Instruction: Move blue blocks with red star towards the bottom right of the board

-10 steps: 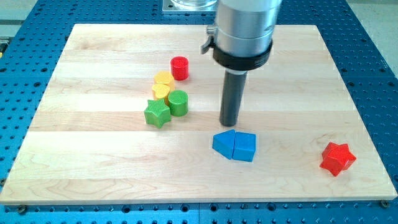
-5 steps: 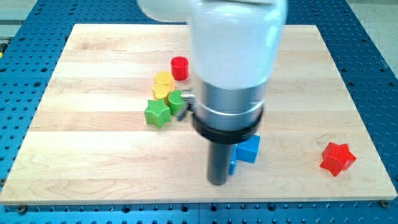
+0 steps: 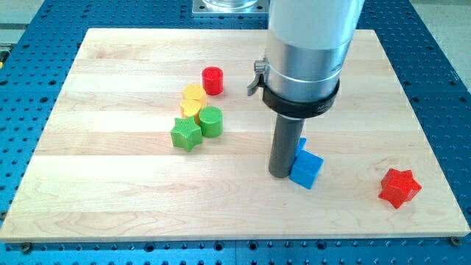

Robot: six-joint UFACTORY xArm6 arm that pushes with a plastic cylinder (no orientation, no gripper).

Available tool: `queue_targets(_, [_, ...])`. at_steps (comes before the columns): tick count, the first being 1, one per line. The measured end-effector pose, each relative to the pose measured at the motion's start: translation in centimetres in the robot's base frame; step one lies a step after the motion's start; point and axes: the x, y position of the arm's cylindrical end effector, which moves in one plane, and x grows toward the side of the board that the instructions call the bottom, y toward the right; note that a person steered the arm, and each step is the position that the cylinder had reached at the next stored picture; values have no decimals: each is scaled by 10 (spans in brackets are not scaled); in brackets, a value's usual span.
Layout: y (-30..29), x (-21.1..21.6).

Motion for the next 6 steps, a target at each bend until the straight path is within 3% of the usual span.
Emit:
queue_targets(1, [8,3])
queue_targets(2, [71,23])
queue_targets(3, [67,27])
queue_targets(4, [-20,24])
queue_targets(5, [-22,-21])
queue_targets(6, [25,-42])
